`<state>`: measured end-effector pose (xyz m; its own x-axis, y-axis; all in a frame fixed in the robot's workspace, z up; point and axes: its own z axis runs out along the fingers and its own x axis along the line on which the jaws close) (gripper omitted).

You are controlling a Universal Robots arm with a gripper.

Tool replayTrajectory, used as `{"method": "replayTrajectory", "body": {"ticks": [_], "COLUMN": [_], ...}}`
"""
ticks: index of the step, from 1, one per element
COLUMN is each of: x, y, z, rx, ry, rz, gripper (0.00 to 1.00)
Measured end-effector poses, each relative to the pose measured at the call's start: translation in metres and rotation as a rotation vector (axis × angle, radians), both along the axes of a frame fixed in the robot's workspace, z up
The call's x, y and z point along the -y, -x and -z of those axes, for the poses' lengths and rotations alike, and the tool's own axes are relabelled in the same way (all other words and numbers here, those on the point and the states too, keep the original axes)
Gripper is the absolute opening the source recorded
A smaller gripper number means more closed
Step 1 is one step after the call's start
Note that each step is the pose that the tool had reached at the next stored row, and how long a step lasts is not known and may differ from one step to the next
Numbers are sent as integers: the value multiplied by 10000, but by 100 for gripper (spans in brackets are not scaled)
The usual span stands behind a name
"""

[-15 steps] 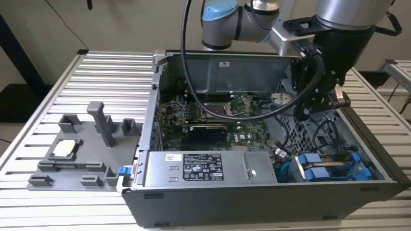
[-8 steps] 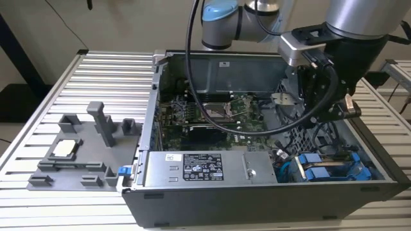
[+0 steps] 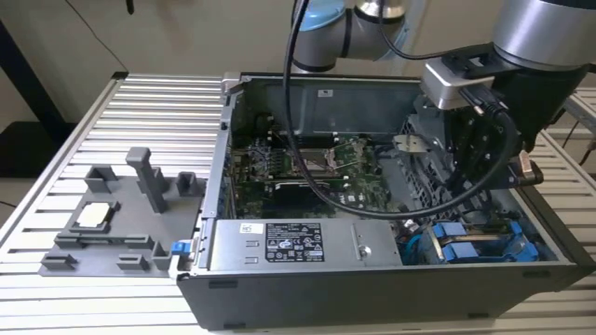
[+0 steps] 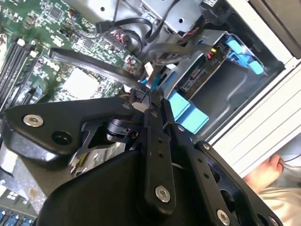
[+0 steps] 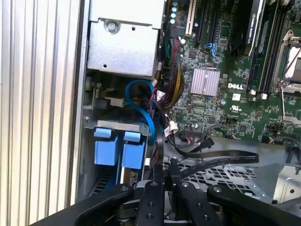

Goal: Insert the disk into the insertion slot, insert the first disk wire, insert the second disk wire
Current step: 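Insert the second disk wire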

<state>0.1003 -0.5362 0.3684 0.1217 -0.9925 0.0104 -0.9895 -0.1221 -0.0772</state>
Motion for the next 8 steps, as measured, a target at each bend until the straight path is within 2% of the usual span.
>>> {"method": "replayTrajectory", "body": {"ticks": [3,5,7,8], "x": [51,81,103,111], "y": [-44,-74,-108,-128], "z": [12,17,20,21], "rx": [-27,-70,-196,-301], "ry": [-1,-1,0,1], "rz": [0,0,0,-1], "gripper": [16,16,16,16]}}
